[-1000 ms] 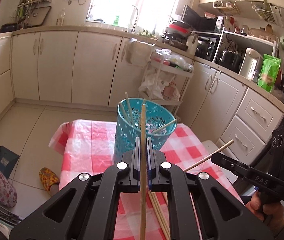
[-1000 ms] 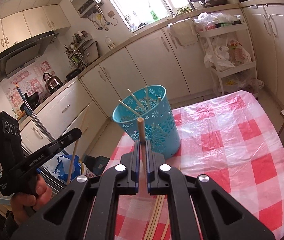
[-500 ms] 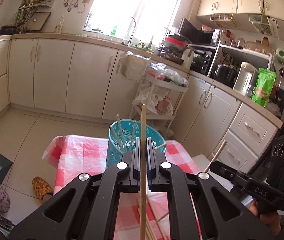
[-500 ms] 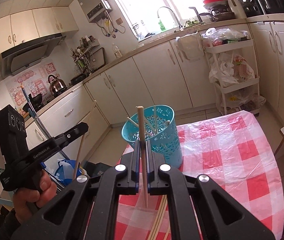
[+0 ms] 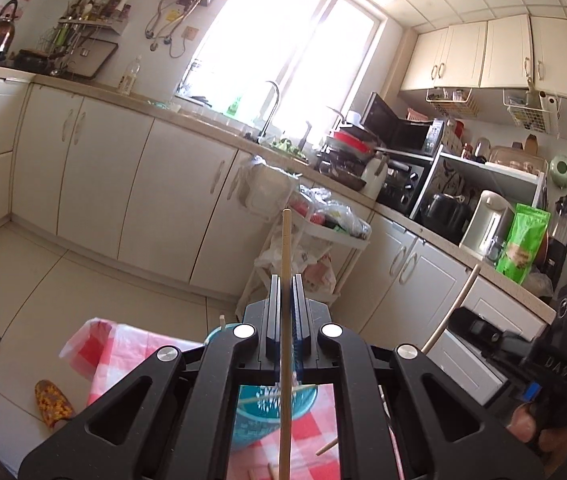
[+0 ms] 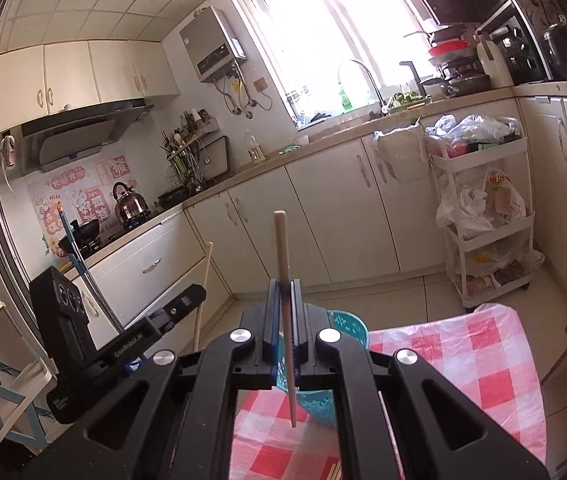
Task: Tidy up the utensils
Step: 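Lower the sticks into the teal bin and open both tools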
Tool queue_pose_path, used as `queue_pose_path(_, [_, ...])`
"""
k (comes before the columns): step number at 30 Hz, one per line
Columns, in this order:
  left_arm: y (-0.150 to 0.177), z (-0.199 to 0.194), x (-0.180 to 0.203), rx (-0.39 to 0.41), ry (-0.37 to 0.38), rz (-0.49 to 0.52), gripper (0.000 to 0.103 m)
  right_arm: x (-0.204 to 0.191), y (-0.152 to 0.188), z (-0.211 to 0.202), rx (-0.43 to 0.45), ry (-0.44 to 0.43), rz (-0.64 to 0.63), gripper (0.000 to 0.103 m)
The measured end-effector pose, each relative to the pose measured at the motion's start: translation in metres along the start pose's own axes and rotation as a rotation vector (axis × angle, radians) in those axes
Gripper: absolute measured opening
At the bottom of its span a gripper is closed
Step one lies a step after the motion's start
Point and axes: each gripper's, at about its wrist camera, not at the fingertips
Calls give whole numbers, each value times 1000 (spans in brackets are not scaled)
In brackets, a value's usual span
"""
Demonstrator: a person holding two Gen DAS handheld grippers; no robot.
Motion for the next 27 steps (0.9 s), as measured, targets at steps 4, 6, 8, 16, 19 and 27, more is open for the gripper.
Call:
queue_pose_path(4, [-9,16,-2,39,-8,-5,5,-4,-22,9,35,11,-25,6])
queue_pose_path(6, [-13,25,-4,56,-15,-7,5,-3,-30,18,41,17,-32,6])
queue_pose_path(8, [-17,36,-8,73,-23,-16,5,0,-34,30,34,22,-34,6])
queue_pose_path(16, [-15,86,-26,116,-71,-58,5,17,-18,93,-65,62,-41,6])
queue_pose_path(19, [-6,107,-35,68,-98,-78,5,29,-4,126,-168,83,-41,6])
queue_pose_path(27, [17,119,-39,-35,-150,-44,13,58,19,136,-218,127,48,14])
Point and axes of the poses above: each gripper's, at about its wrist camera, not at the fingertips, and z roughly the way its jaws point, x to its right, y to its underside, and after that the axes turned 11 degrees about -x, right-handed
